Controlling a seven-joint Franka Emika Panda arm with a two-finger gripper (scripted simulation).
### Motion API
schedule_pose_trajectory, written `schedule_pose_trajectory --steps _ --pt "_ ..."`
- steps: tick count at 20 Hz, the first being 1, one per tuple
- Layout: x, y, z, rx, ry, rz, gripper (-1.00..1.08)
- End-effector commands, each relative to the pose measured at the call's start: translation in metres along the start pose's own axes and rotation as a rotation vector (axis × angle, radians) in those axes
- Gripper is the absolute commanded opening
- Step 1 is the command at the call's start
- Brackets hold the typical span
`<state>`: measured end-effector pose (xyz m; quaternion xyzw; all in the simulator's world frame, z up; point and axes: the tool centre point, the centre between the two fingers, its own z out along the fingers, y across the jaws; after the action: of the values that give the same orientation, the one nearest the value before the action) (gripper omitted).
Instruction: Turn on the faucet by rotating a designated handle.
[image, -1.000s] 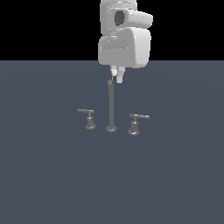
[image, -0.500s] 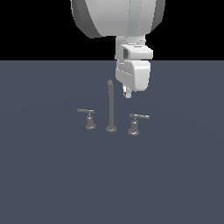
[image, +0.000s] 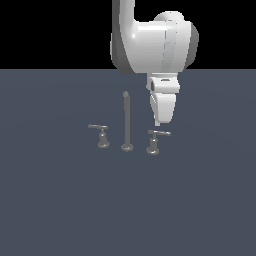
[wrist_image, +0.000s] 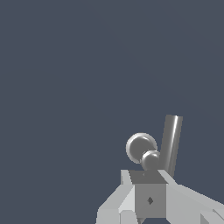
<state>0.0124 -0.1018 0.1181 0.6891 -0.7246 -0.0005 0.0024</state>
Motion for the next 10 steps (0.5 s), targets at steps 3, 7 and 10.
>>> schedule_pose_trajectory --steps 3,7,10 --pt "0.016 -0.008 0.018 0.002 0.000 0.088 -1.00" --pt "0.025 -0.011 0.027 0.003 -0.001 0.132 -1.00" --pt "0.028 -0.012 0.029 0.004 -0.002 0.145 -1.00"
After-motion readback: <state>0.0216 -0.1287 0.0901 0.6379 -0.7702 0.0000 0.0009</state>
